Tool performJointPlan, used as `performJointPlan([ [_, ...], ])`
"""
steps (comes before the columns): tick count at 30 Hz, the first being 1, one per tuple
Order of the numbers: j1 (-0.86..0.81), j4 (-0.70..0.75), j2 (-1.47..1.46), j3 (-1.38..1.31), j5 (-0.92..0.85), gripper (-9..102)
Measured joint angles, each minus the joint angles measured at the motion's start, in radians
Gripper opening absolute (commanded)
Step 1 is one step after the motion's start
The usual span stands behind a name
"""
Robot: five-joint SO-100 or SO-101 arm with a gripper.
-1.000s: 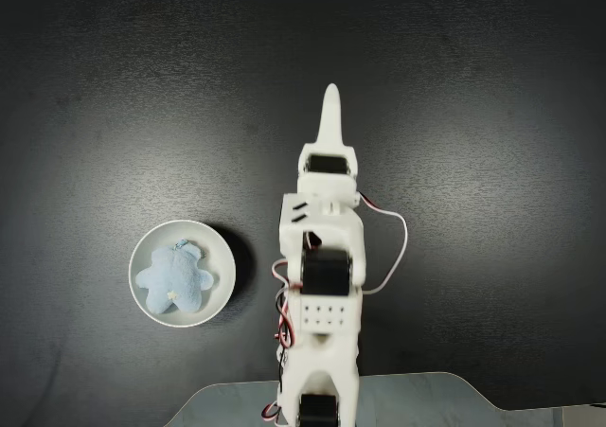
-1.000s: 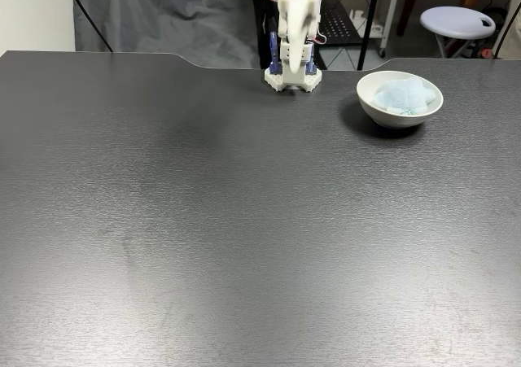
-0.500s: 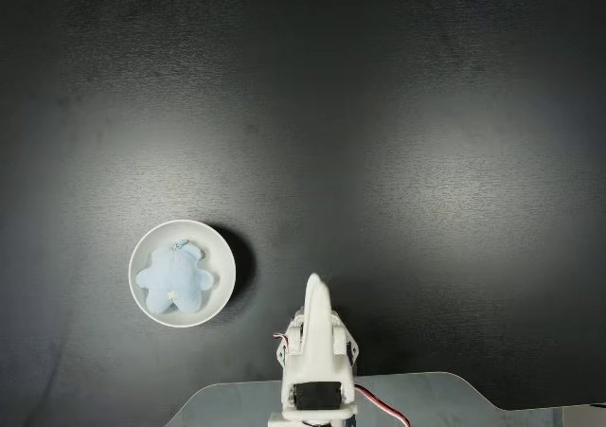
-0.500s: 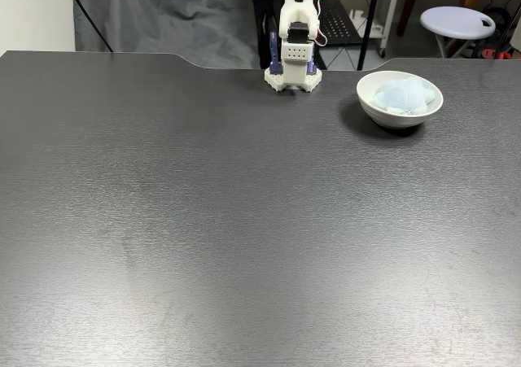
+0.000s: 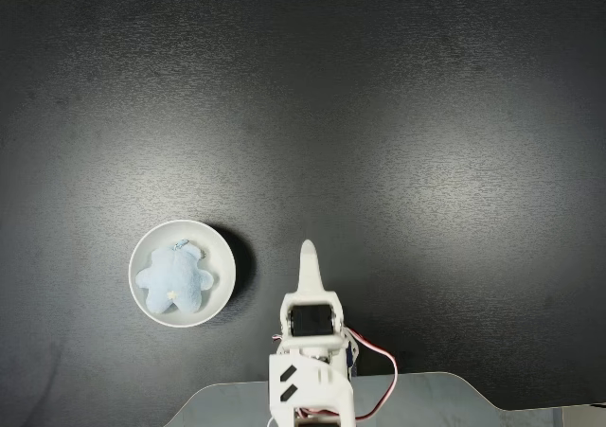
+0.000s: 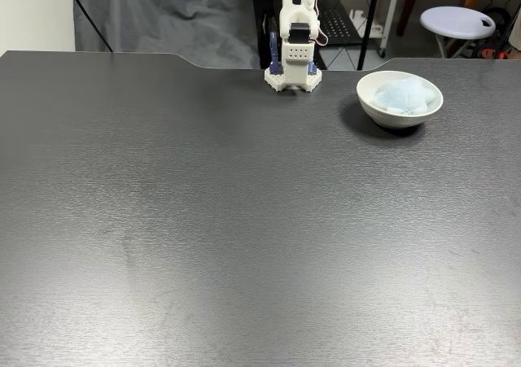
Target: Grasp a skyblue doll and put it in the white bowl.
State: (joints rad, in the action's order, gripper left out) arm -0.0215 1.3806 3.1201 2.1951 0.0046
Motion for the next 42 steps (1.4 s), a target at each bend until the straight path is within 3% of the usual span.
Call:
performJointPlan([
  [9, 0.002, 0.0, 0.015, 0.356, 0.0, 6],
  [14, -0.002, -0.003, 0.19, 0.537, 0.0, 6],
  [19, 0.002, -0.083, 0.215, 0.715, 0.0, 6],
  [42, 0.003, -0.114, 0.215, 0.742, 0.0, 6],
])
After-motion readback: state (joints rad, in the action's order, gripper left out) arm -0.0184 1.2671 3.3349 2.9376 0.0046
